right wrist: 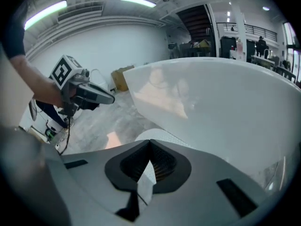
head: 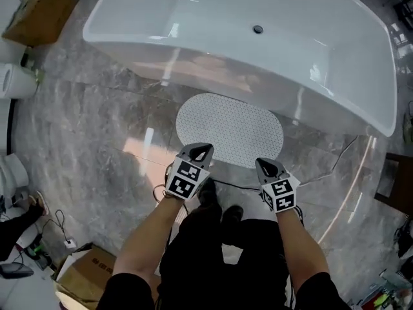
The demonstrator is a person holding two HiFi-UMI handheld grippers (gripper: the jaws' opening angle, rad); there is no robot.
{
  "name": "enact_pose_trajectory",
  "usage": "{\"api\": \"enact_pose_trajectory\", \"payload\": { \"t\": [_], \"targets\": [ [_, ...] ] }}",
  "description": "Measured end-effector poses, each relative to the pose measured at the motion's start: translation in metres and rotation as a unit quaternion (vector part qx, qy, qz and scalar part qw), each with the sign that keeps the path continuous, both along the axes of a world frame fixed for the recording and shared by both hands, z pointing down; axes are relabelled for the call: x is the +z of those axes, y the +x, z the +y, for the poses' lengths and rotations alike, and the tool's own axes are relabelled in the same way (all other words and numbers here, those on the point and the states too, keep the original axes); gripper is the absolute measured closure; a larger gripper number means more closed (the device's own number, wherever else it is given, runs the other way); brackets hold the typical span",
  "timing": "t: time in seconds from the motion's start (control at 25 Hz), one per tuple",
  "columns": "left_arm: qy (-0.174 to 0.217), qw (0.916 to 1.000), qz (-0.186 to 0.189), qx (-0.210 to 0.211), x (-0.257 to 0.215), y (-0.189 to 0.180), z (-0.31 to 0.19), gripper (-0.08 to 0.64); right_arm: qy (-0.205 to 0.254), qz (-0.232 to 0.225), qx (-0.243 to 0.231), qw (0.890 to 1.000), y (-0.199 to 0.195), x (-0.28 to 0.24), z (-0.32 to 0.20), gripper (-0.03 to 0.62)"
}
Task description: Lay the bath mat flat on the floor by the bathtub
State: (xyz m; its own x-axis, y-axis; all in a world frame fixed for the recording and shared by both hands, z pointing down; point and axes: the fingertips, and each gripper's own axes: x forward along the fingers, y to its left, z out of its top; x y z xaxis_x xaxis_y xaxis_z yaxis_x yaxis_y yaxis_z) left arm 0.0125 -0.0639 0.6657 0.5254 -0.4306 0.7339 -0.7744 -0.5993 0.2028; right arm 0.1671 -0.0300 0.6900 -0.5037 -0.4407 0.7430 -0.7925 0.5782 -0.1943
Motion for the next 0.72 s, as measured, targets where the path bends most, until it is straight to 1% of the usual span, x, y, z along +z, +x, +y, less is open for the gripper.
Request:
{"api": "enact_pose_trajectory", "payload": {
  "t": [0.08,0.12,0.16,0.24,0.32,0.4,0.48,0.6,0.72],
  "targets": [
    [0.008,0.9992,0.023,-0.032,-0.051,-0.007,0.008,0.549,-0.013,-0.033,0.025,0.999,-0.013,-0.049,0.014,0.575],
    [0.013,0.9982,0.027,-0.053,-0.072,-0.014,0.012,0.549,-0.014,-0.042,0.028,0.999,-0.018,-0.073,0.021,0.575],
    [0.016,0.9968,0.028,-0.073,-0.091,-0.022,0.016,0.549,-0.005,-0.04,0.022,0.999,-0.022,-0.097,0.027,0.575],
    [0.018,0.9939,0.027,-0.106,-0.125,-0.038,0.024,0.55,0.025,-0.017,-0.007,1.0,-0.029,-0.145,0.036,0.575],
    [0.015,0.9923,0.027,-0.12,-0.155,-0.048,0.03,0.55,0.046,-0.004,-0.028,0.999,-0.033,-0.189,0.043,0.575],
    [0.019,0.9924,0.027,-0.119,-0.184,-0.054,0.03,0.551,0.057,-0.009,-0.026,0.998,-0.034,-0.226,0.043,0.575],
    [0.024,0.9934,0.029,-0.109,-0.212,-0.055,0.031,0.549,0.062,-0.014,-0.008,0.998,-0.031,-0.255,0.041,0.575],
    [0.039,0.995,0.036,-0.085,-0.251,-0.046,0.03,0.549,0.068,-0.021,0.026,0.997,-0.022,-0.291,0.04,0.575],
    [0.053,0.9945,0.045,-0.078,-0.287,-0.039,0.026,0.55,0.076,-0.03,0.051,0.995,-0.018,-0.323,0.041,0.575]
  ]
}}
